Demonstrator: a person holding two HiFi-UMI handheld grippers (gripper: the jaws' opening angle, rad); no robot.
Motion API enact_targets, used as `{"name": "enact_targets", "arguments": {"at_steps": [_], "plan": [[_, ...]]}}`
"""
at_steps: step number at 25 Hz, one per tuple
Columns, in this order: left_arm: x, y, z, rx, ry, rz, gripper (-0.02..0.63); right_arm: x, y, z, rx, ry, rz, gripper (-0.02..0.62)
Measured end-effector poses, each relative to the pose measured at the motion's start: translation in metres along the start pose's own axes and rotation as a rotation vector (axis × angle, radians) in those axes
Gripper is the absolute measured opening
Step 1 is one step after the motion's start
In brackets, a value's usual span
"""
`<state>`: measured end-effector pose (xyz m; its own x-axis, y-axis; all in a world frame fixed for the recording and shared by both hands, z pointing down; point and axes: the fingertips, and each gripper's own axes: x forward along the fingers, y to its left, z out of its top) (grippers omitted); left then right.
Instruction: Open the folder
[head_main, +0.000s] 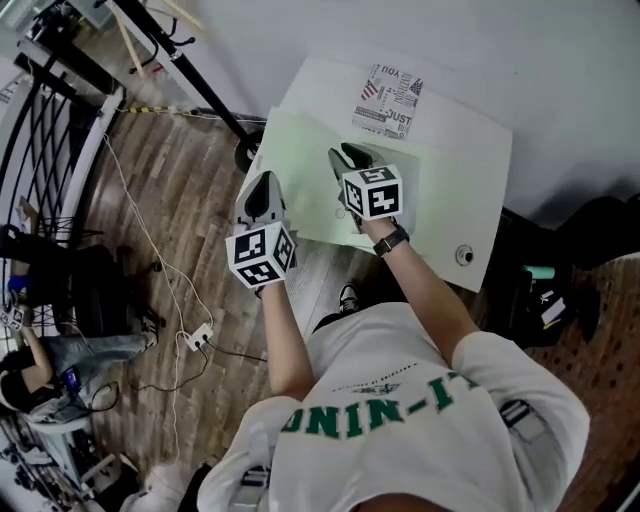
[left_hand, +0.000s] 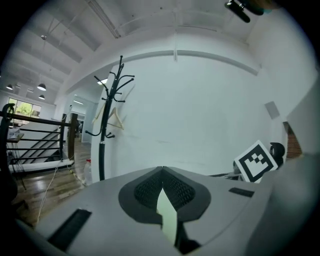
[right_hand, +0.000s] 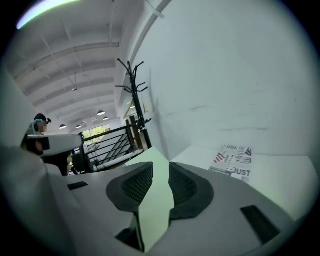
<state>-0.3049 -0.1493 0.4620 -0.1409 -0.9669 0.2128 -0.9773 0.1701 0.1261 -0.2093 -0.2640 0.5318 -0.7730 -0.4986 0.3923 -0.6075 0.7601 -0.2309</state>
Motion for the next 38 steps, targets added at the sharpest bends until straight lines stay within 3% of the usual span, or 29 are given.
{"name": "enact_targets", "arguments": {"at_steps": [6, 12, 18, 24, 38], "plan": [[0.025, -0.072, 0.002, 0.046, -0.012, -0.140, 0.014, -0.078, -0.053, 0.005, 0.041, -0.134, -0.123, 0.071], [0.043, -0.137, 0.003, 0.095, -0.013, -0.282, 0.014, -0.148, -0.104, 0.003, 0.038, -0.192, -0.294, 0.020], [0.046, -0.189, -0.001, 0.130, -0.024, -0.372, 0.014, -0.203, -0.130, 0.003, 0.007, -0.246, -0.399, 0.017], [0.046, -0.210, 0.000, 0.166, -0.060, -0.388, 0.014, -0.238, -0.141, 0.008, -0.016, -0.298, -0.469, 0.016], [0.048, -0.225, -0.006, 0.237, -0.041, -0.375, 0.014, -0.253, -0.154, 0.016, -0.046, -0.316, -0.486, 0.015]]}}
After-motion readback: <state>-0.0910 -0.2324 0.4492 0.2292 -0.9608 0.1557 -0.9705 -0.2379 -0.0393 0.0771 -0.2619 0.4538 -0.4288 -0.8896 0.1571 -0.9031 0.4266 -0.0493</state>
